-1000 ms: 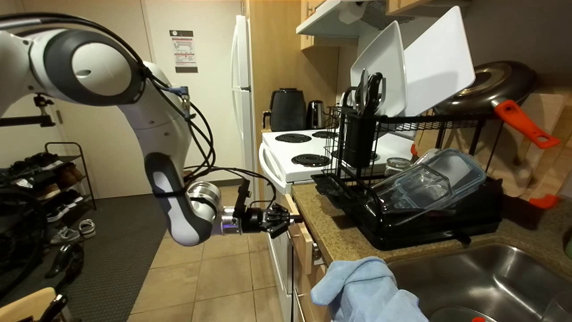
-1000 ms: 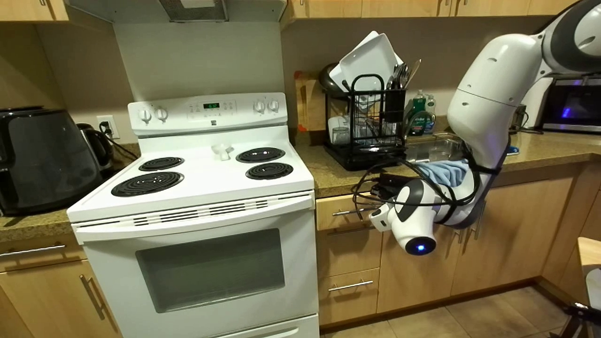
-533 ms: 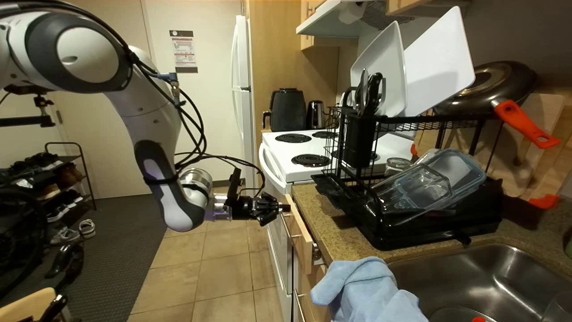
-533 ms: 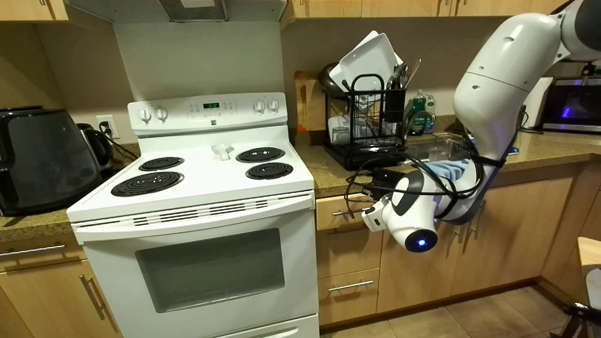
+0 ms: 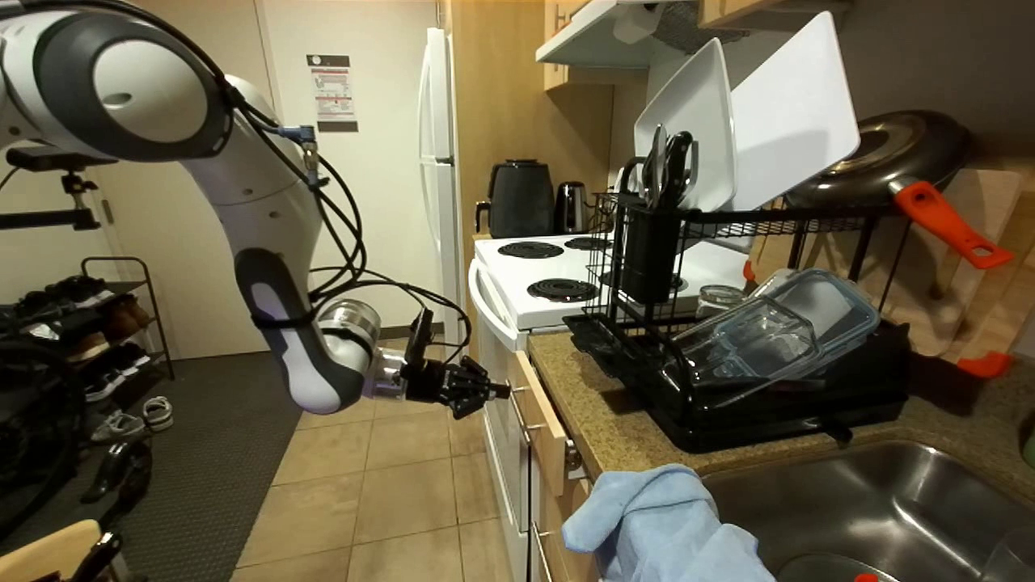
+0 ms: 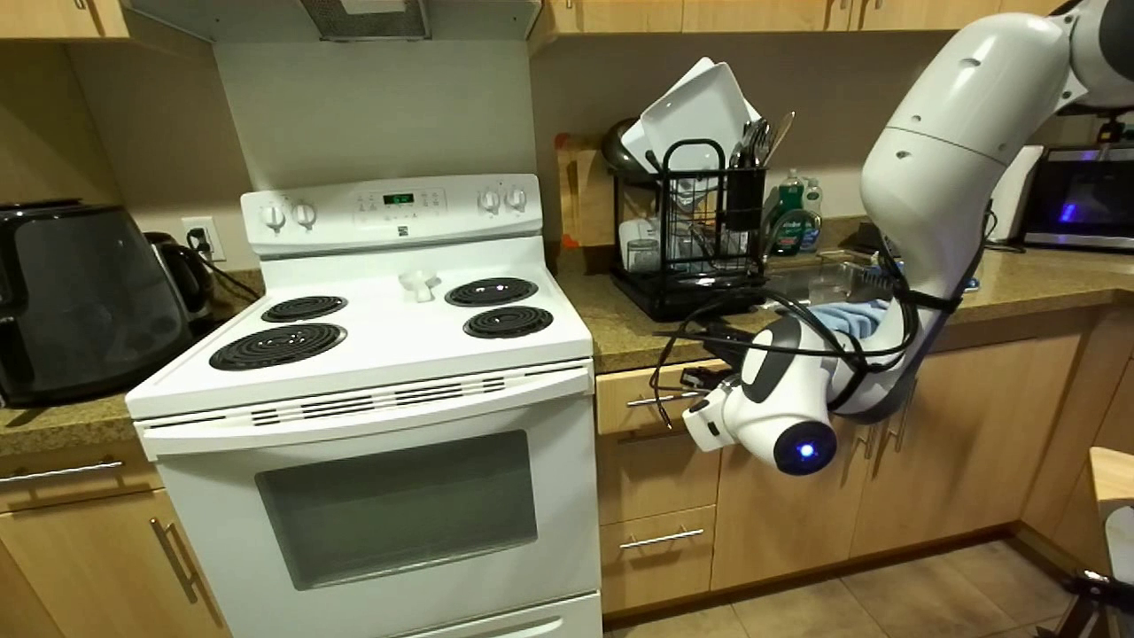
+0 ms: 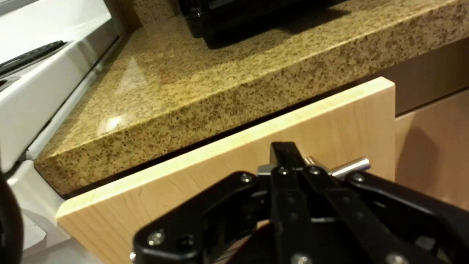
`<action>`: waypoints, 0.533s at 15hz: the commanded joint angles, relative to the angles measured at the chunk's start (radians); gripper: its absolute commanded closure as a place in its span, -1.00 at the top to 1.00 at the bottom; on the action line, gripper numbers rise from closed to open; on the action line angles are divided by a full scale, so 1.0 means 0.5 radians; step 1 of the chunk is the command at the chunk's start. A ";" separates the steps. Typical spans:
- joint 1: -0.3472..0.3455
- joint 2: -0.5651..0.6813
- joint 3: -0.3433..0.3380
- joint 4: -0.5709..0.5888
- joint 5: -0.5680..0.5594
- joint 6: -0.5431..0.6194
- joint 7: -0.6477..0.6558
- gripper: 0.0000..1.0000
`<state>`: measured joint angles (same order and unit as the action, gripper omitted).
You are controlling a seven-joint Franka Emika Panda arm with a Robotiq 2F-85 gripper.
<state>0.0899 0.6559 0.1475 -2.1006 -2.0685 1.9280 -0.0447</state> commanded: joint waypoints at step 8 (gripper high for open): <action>-0.006 0.011 -0.034 -0.039 0.026 0.046 0.076 -1.00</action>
<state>0.0898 0.6662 0.1361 -2.1066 -2.0667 1.9420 -0.0328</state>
